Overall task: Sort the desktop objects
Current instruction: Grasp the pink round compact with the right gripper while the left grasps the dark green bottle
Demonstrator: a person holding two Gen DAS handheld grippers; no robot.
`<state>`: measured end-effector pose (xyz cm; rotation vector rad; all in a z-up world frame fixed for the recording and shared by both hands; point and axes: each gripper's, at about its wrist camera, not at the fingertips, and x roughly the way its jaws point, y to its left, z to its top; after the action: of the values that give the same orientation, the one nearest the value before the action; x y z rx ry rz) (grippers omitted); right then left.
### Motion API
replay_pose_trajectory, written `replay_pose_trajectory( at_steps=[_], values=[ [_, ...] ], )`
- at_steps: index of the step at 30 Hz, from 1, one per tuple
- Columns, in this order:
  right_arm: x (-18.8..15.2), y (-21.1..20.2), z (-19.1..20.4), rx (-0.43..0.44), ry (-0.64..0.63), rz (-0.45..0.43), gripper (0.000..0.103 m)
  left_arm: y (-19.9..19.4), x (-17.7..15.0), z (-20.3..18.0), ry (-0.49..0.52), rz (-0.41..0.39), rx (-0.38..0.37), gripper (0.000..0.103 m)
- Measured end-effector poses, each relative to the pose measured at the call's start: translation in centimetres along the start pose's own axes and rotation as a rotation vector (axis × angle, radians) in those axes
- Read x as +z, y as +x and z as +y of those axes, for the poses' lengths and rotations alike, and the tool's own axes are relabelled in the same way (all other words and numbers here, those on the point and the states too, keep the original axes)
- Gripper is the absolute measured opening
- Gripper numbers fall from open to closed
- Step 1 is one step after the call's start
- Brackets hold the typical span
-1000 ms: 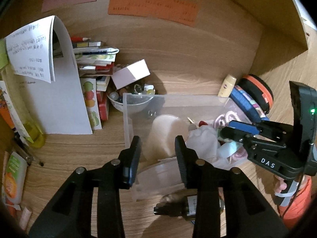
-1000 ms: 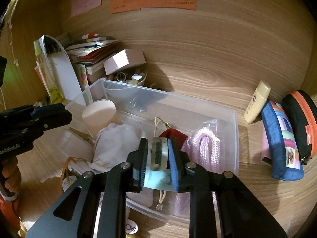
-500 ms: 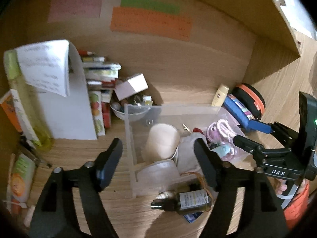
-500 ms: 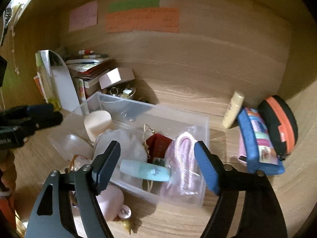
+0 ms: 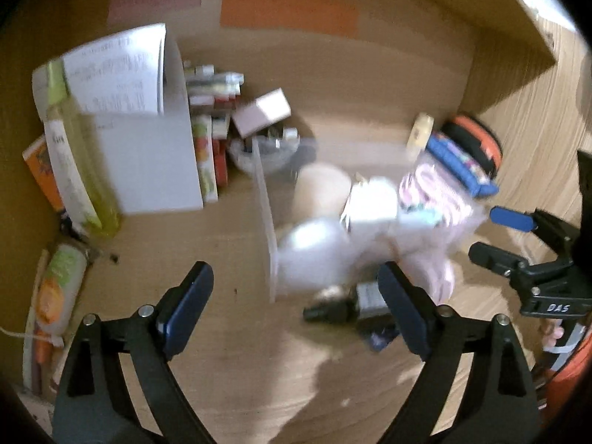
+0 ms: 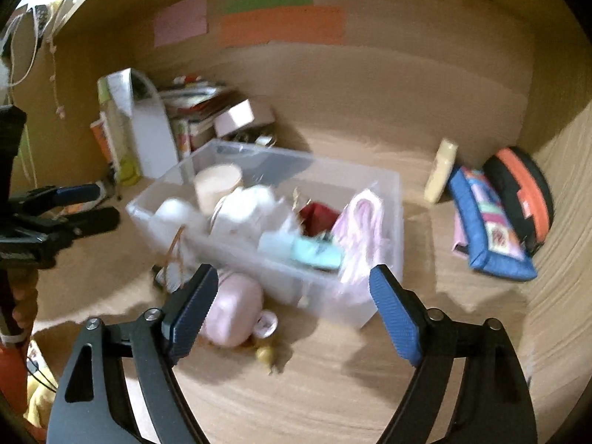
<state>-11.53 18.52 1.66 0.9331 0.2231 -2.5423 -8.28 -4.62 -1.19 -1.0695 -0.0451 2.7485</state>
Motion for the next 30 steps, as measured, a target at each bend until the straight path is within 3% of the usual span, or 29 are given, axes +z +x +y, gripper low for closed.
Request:
replay_pose_trajectory(
  at_steps=[5, 16, 19, 23, 27, 30],
  values=[
    [-1.2, 1.3, 0.9, 0.031, 0.013, 0.039, 0.082, 2.0, -1.5, -0.8, 0.034, 0.06, 0.035, 0.091],
    [-2.0, 4.5, 1.4, 0.111, 0.098, 0.11, 0.08, 3.7, -2.1, -1.0, 0.005, 0.112, 0.005, 0.091],
    [-2.3, 4.7, 1.3, 0.118, 0.1, 0.115, 0.074, 4.0, -1.9, -1.2, -0.002, 0.116, -0.002, 0.091],
    [-2.5, 4.2, 0.3, 0.135, 0.118, 0.112, 0.073, 4.3, -1.6, -1.7, -0.01, 0.124, -0.039, 0.091],
    [-2.6, 3.7, -0.9, 0.138, 0.138, 0.119, 0.063, 4.4, -1.5, -2.8, 0.009, 0.124, -0.06, 0.091],
    [-2.8, 3.6, -1.6, 0.142, 0.148, 0.128, 0.063, 4.8, -1.5, -3.4, 0.012, 0.138, -0.082, 0.091]
  ],
)
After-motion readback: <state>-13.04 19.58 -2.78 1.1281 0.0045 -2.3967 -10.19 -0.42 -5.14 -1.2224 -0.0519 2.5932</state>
